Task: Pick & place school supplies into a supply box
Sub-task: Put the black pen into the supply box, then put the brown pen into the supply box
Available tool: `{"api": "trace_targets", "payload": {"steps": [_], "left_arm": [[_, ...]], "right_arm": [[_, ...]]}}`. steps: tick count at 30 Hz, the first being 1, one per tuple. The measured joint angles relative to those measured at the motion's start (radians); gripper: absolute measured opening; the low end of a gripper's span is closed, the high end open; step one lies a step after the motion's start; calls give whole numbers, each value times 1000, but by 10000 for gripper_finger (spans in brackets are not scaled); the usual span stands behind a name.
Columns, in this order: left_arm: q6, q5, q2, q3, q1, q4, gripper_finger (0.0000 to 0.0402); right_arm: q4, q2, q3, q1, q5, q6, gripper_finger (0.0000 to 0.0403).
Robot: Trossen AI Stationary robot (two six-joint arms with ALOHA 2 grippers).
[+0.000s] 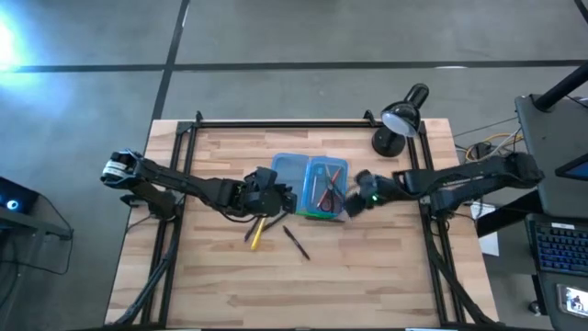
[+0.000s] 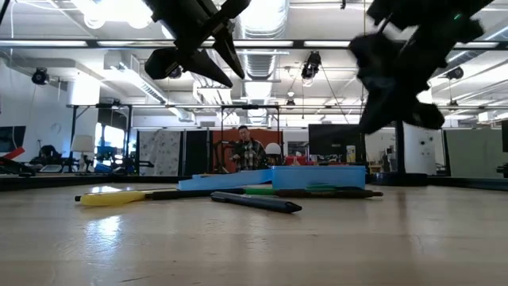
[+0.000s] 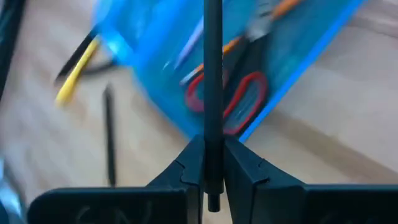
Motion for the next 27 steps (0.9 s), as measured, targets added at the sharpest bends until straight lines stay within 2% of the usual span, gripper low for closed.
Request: {"api": "trace_targets", "payload": {"steps": [2, 5, 8, 13, 17, 22, 27], "left_arm": [[-3, 0, 0, 0, 0, 3, 99], [-10, 0, 0, 0, 0, 3, 99], [-25, 0, 0, 0, 0, 4, 99], [-35, 2, 0, 0, -1, 4, 99], [-35, 9, 0, 0, -1, -3, 99], [-30, 11, 0, 0, -1, -7, 99], [-14, 20, 0, 0, 0, -14, 99]], "right_arm": [[60, 52, -6, -47, -8, 42, 28], [210, 136, -4, -87, -75, 40, 28], [292, 222, -4, -102, -78, 41, 29], [294, 320, -2, -107, -84, 52, 37], [327, 323, 13, -107, -88, -2, 73], [311, 271, 64, -109, -82, -231, 141], [93, 163, 96, -87, -73, -598, 190]]}}
